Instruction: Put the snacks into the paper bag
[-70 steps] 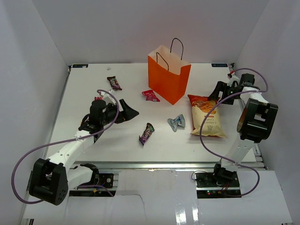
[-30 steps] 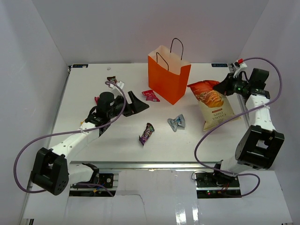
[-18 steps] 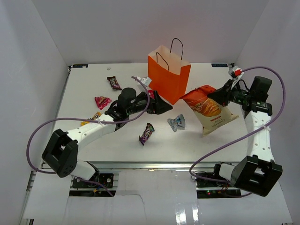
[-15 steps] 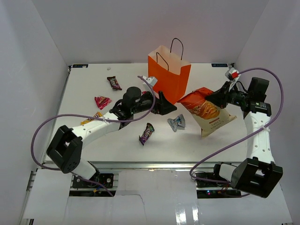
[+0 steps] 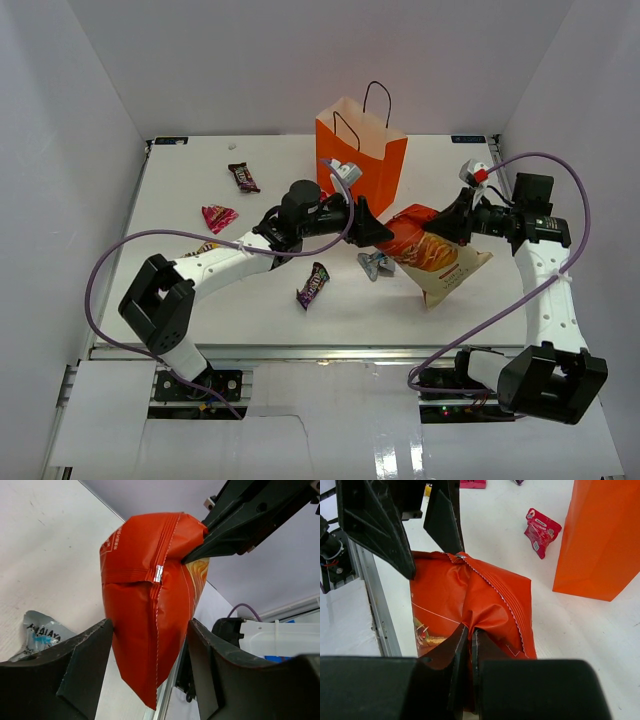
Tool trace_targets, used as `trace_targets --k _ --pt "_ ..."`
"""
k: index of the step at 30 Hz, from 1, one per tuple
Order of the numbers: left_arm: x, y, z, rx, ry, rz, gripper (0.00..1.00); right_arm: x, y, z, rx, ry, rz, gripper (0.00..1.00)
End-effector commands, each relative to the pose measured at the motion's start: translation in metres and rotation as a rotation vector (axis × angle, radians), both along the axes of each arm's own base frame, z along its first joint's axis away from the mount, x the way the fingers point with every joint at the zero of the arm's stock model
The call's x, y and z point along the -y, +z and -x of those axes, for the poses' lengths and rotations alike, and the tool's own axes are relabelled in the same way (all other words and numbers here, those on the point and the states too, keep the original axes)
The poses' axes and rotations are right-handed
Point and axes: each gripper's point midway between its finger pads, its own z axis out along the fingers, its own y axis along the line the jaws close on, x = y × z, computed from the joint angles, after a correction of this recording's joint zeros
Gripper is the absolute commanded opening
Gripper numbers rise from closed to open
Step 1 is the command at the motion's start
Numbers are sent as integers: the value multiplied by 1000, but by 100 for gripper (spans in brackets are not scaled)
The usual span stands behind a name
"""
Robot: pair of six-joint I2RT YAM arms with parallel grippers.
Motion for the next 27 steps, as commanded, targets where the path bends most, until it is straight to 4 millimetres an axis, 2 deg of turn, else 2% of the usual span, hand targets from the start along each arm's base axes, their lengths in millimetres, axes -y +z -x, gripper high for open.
trace_targets --k 1,5,6,9,10,13,19,21,22,24,25,26,27 --pt "7 11 18 10 -78 29 71 -8 30 4 118 48 -8 8" --pt "9 4 29 -2 -115 17 71 -17 29 8 132 71 3 8" --pt "9 2 30 -5 -115 12 67 -19 25 9 128 72 6 8" --pt "9 -2 30 -11 -110 1 46 -26 22 14 127 87 11 8" --pt "9 -3 29 -13 -104 -2 32 -29 23 15 130 90 11 8" --pt "7 -2 28 -2 -89 -6 18 -29 25 13 136 78 10 8" --pt "1 -1 34 25 -103 -34 3 -30 20 10 135 67 25 10" --pt "-3 -4 34 42 -98 -62 0 -30 15 7 141 59 46 17" --pt "-6 -5 35 50 -98 -72 0 -29 11 6 138 57 57 30" --pt "-13 -7 37 86 -92 -108 0 -26 5 3 148 50 93 47" --pt "-16 -7 36 97 -85 -125 0 -24 3 1 184 61 122 61" --pt "-19 -6 37 113 -85 -139 0 -23 0 2 177 62 137 67" --pt "-24 -14 39 125 -95 -181 0 -20 2 -1 190 59 160 72"
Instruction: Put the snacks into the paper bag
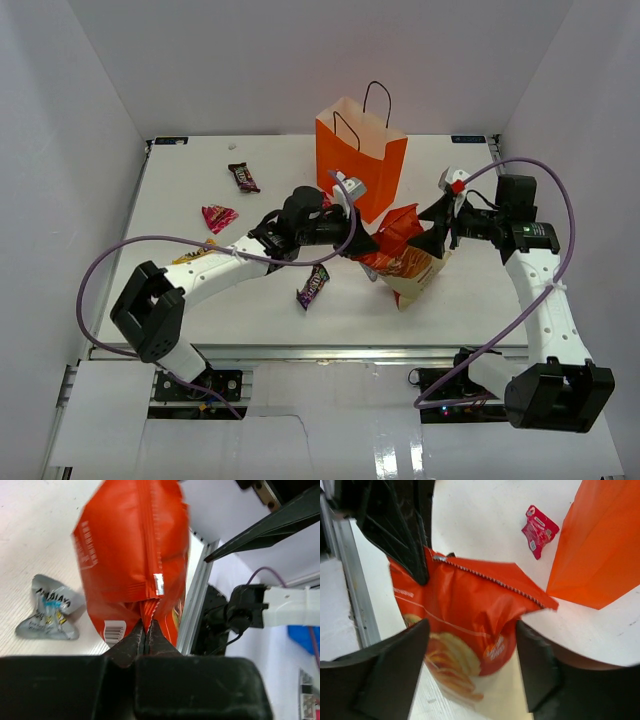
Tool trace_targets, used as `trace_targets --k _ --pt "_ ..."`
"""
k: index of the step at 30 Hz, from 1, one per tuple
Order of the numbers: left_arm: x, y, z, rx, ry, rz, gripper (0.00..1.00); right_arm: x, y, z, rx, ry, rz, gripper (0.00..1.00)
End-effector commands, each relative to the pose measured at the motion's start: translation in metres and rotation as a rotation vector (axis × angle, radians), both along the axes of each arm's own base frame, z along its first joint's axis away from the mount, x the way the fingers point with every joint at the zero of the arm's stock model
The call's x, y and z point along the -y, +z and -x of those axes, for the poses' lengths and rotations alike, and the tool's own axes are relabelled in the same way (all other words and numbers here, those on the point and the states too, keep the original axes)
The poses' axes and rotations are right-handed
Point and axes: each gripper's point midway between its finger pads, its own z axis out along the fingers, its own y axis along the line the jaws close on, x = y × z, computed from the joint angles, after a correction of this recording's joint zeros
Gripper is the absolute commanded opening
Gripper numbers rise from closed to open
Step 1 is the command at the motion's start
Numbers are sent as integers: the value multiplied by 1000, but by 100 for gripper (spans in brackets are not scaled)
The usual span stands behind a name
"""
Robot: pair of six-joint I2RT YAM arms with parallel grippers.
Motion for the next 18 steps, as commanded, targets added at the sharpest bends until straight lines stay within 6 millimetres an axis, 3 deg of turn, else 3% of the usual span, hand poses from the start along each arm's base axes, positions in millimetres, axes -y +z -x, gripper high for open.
trace_targets --k 1,4,9,10,12,13,18 --pt "-17 14 16 117 -39 -54 0 5 8 -10 147 37 94 78" --pt "-28 7 19 146 -44 -104 0 9 11 -10 209 84 160 84" --pt "-36 4 27 174 -71 -130 0 8 11 11 306 272 238 89" --pt "-36 3 30 177 -90 -135 0 7 20 9 445 340 280 91" --pt "-35 6 32 187 -109 -134 0 3 20 17 456 410 281 91" --pt "-35 8 32 192 -116 -134 0 3 29 12 486 410 293 91" --pt "-35 22 31 243 -141 -143 0 -38 48 16 492 536 279 94"
